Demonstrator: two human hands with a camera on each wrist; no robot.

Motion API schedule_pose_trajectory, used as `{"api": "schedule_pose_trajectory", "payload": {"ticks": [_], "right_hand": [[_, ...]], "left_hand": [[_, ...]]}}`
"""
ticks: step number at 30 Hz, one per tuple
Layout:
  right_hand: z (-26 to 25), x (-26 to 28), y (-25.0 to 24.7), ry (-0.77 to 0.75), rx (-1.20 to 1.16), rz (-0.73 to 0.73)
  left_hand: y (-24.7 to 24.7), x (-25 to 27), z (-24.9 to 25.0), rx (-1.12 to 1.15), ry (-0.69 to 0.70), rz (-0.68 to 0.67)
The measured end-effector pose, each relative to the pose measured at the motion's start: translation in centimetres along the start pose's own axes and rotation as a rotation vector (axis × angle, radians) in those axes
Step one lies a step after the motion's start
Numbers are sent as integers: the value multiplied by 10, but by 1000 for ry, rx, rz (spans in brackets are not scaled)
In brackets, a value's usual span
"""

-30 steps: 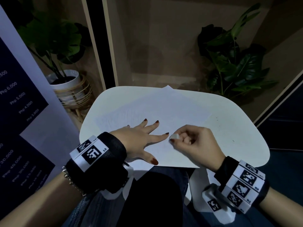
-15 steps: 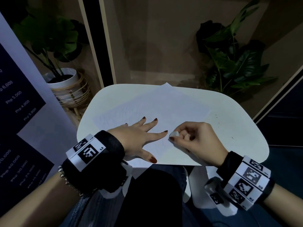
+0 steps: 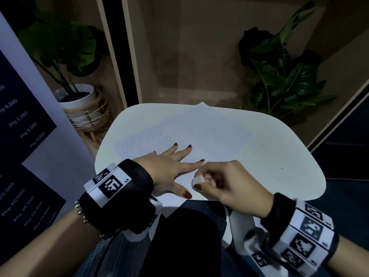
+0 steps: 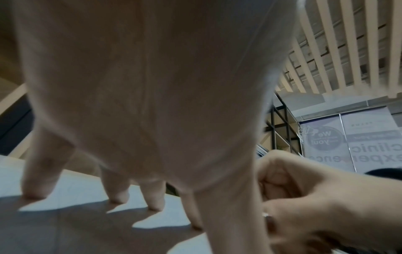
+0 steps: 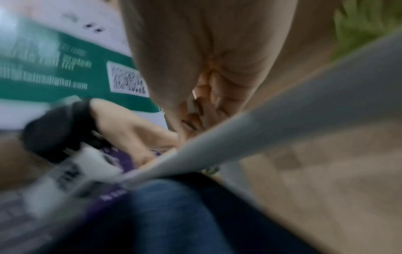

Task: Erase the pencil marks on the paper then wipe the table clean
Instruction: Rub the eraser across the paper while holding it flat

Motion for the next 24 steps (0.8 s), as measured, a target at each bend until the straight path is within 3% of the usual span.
{"api": "schedule_pose_trajectory", "payload": {"ticks": [7, 13, 19, 24], "right_hand": [[32, -7, -33, 82, 151, 164], [-1, -3, 3, -83, 44, -43], [28, -10, -32, 15, 166, 130], [-11, -2, 11, -146, 57, -80]], "left_hand": [[1, -1, 0, -34, 9, 1], [0, -1, -1, -7, 9, 3], [2, -2, -2, -32, 10, -3], [2, -2, -2, -10, 12, 2]]}}
Point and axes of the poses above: each hand's wrist, its own x-axis away from the middle knuckle, its own y-axis out of the palm, z = x × y, the point moved 10 cm from there along -x, towards the middle knuckle, and after that the axes turned 8 degrees about x, right-handed, at the moved point
